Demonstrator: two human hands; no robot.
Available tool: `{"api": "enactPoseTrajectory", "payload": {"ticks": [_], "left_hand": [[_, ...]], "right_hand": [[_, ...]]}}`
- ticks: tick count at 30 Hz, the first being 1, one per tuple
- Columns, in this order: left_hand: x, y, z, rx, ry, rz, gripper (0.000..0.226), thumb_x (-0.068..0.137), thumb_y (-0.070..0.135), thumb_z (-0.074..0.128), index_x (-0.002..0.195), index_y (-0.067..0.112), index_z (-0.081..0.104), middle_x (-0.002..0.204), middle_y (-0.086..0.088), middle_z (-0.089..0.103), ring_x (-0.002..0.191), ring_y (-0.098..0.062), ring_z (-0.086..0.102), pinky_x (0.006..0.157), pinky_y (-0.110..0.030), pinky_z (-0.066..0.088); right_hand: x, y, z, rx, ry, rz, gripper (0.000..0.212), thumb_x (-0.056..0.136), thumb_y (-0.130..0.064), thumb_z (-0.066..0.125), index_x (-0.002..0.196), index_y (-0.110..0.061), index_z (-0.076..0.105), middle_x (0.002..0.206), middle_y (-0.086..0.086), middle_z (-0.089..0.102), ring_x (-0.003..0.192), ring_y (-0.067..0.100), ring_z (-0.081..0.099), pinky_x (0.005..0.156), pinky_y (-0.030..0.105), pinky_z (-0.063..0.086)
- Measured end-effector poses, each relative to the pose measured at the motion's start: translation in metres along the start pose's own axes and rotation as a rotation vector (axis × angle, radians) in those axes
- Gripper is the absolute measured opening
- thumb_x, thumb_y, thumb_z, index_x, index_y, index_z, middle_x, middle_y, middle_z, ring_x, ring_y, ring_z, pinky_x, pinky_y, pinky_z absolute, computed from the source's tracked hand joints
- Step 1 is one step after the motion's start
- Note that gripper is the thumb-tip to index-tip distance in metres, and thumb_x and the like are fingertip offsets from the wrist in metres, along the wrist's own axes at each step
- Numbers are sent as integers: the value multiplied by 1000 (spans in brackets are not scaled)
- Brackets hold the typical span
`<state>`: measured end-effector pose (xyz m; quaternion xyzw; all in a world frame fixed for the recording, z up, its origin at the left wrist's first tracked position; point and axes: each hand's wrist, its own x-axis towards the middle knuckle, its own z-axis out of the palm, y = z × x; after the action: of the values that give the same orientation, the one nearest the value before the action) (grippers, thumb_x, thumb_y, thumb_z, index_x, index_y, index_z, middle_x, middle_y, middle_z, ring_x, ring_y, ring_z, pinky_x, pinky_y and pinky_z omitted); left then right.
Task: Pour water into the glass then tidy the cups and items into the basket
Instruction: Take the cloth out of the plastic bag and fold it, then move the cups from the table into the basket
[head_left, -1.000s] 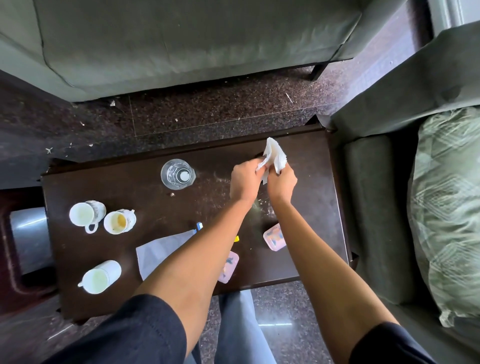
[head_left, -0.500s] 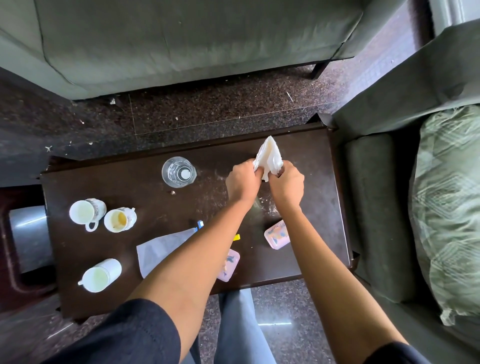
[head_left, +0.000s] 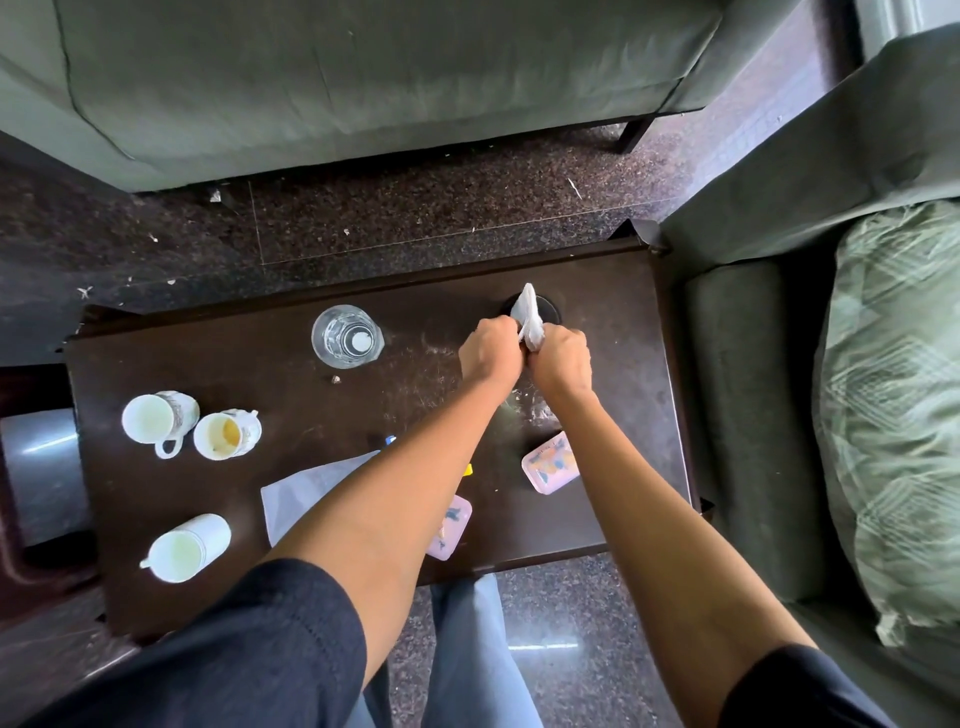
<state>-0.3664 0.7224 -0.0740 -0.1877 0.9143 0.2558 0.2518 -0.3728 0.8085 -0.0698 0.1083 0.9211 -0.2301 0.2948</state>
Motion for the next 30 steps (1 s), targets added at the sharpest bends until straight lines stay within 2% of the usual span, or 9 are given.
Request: {"api": "enactPoseTrajectory", "payload": {"ticks": [3,6,9,12,16,20,22,26,30], "left_hand": [[-3,-1,-4,-45,5,-1,19,85,23,59,101,17,67,100,-10,69,92,-32,66,68,-36,52],[-9,-5,-6,-93,21,2,29,82,28,66,109,19,65,105,-9,69,96,-31,65,71,-38,52],[-13,-5,-6,-74,-44,27,34,79,29,69,112,22,63,107,-9,69,98,-31,65,70,-37,53],[-18,-4,-10,-69,-65,46,44,79,30,70,121,23,58,112,-8,67,102,-31,64,73,-38,52],[-31,-17,-22,-138,-8,27,58,79,32,71,132,24,49,123,-2,64,112,-25,60,82,-41,54],[-52,-42,-35,-253,43,-12,54,83,30,66,133,21,49,127,1,62,116,-22,57,88,-40,50],[-63,-58,-43,-292,69,-35,49,85,30,64,131,20,50,126,0,62,116,-23,56,91,-39,48],[-83,-91,-59,-363,105,-74,43,85,26,64,126,20,53,125,1,63,115,-22,58,91,-38,49],[-103,-131,-82,-418,244,-145,35,83,23,63,118,22,58,118,4,66,111,-21,61,87,-37,51]], "right_hand": [[-1,7,-3,90,9,-57,14,80,-10,54,91,-8,62,91,19,66,76,32,55,62,29,37],[-4,13,-6,95,43,-135,15,78,-7,55,91,-2,62,88,20,67,89,37,57,69,31,40],[-7,12,-6,84,31,-127,21,82,-4,51,100,1,61,99,23,67,110,41,55,83,37,45],[-14,11,-7,189,41,-88,25,84,-3,50,108,-1,58,102,21,65,102,37,58,74,31,42],[-40,10,-8,318,226,-90,48,85,-9,58,131,-9,44,119,11,60,117,30,47,81,25,34],[-81,4,-8,442,458,-119,45,89,-9,55,133,-10,42,129,3,53,124,24,40,94,29,40],[-99,-6,-1,447,496,-163,42,89,-10,55,130,-11,45,128,3,52,123,22,41,95,35,44],[-125,-36,22,395,410,-269,36,88,-6,57,124,-9,51,122,5,55,117,23,47,96,23,35],[-147,-74,47,342,210,-357,30,85,0,57,114,-6,56,112,9,59,105,27,55,88,26,40]]}}
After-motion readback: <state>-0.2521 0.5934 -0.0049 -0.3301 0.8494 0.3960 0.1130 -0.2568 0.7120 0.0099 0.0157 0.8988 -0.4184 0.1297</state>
